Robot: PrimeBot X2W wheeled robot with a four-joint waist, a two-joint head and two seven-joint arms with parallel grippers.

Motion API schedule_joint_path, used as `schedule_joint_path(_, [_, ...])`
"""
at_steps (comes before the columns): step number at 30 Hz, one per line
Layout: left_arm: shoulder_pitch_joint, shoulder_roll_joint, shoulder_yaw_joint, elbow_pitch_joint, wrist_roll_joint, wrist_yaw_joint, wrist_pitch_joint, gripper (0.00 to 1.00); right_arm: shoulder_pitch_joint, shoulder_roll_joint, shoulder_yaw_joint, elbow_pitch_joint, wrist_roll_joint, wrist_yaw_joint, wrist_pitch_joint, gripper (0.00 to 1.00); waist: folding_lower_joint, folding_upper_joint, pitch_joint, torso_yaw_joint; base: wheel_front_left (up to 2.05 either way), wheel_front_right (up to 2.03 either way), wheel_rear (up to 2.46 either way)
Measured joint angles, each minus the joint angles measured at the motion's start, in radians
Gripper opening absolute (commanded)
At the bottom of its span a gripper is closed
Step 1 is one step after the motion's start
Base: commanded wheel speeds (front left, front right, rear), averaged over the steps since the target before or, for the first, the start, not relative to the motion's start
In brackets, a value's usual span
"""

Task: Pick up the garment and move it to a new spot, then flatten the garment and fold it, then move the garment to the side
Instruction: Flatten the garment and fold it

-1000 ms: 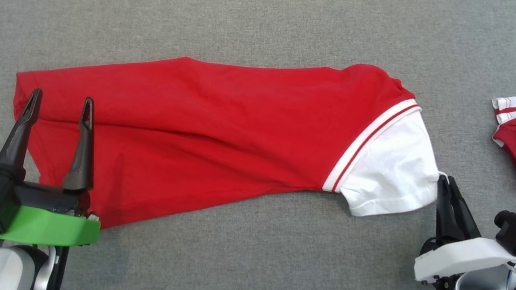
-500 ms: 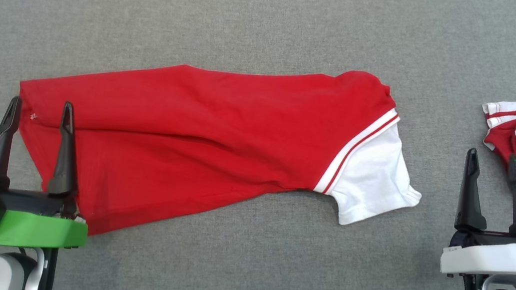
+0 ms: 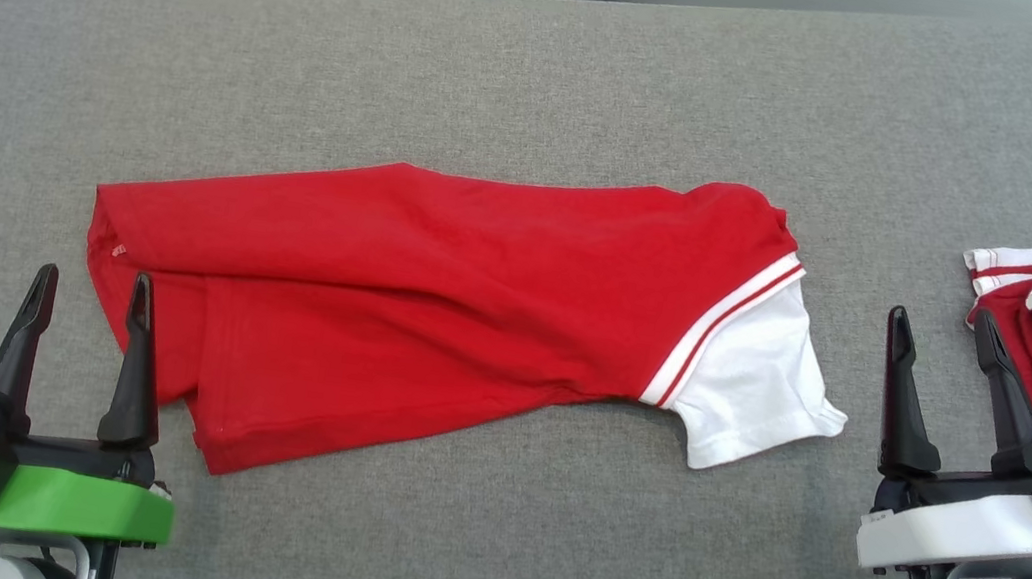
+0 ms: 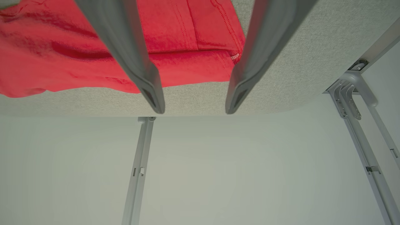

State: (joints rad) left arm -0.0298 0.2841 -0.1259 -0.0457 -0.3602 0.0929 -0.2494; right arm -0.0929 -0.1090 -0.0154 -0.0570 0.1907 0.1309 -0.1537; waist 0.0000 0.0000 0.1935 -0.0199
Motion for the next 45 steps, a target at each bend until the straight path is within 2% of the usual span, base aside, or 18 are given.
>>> schedule_joint_path(15, [-0.001,0.002,-0.025,0.04,-0.013,-0.025,0.001,1.0,0.009,-0.007,0.0,-0.006,0.012,0.0,0.014,1.0,0.0,0.0,-0.012,0.035,0.0,0.0,0.0])
schedule_joint_path(24, [0.011,-0.029,-0.1,0.163,-0.107,-0.117,0.11,1.0,0.002,-0.007,0.024,0.003,0.018,0.0,0.025,1.0,0.0,0.0,0.033,0.062,0.0,0.0,0.0])
schedule_joint_path(28, [0.007,-0.043,-0.116,0.213,-0.139,-0.145,0.127,1.0,-0.011,-0.007,0.03,0.01,0.019,0.0,0.023,1.0,0.0,0.0,0.054,0.066,0.0,0.0,0.0])
schedule_joint_path(38, [-0.05,-0.039,-0.137,0.308,-0.177,-0.186,0.134,1.0,-0.022,-0.009,0.032,0.021,0.022,0.0,0.017,1.0,0.0,0.0,0.093,0.052,0.0,0.0,0.0])
schedule_joint_path(39, [-0.055,-0.035,-0.141,0.312,-0.178,-0.19,0.134,0.92,-0.023,-0.009,0.032,0.021,0.021,0.0,0.017,1.0,0.0,0.0,0.095,0.05,0.0,0.0,0.0])
schedule_joint_path(40, [-0.058,-0.034,-0.142,0.313,-0.18,-0.19,0.133,0.74,-0.023,-0.008,0.032,0.022,0.021,0.0,0.017,1.0,0.0,0.0,0.096,0.049,0.0,0.0,0.0])
schedule_joint_path(41, [-0.061,-0.032,-0.144,0.313,-0.182,-0.191,0.129,0.45,-0.024,-0.007,0.032,0.023,0.021,0.0,0.016,1.0,0.0,0.0,0.096,0.047,0.0,0.0,0.0])
schedule_joint_path(42, [-0.064,-0.031,-0.146,0.311,-0.185,-0.195,0.129,0.32,-0.024,-0.006,0.031,0.023,0.021,0.0,0.016,1.0,0.0,0.0,0.096,0.046,0.0,0.0,0.0])
schedule_joint_path(43, [-0.064,-0.028,-0.15,0.309,-0.185,-0.198,0.128,0.1,-0.024,-0.005,0.031,0.024,0.021,0.0,0.015,1.0,0.0,0.0,0.096,0.046,0.0,0.0,0.0])
schedule_joint_path(44, [-0.064,-0.024,-0.153,0.303,-0.184,-0.198,0.124,0.0,-0.024,-0.006,0.029,0.026,0.021,0.0,0.014,1.0,0.0,0.0,0.096,0.046,0.0,0.0,0.0])
schedule_joint_path(45, [-0.064,-0.02,-0.154,0.297,-0.184,-0.198,0.123,0.0,-0.024,-0.006,0.027,0.028,0.021,0.0,0.013,1.0,0.0,0.0,0.096,0.046,0.0,0.0,0.0])
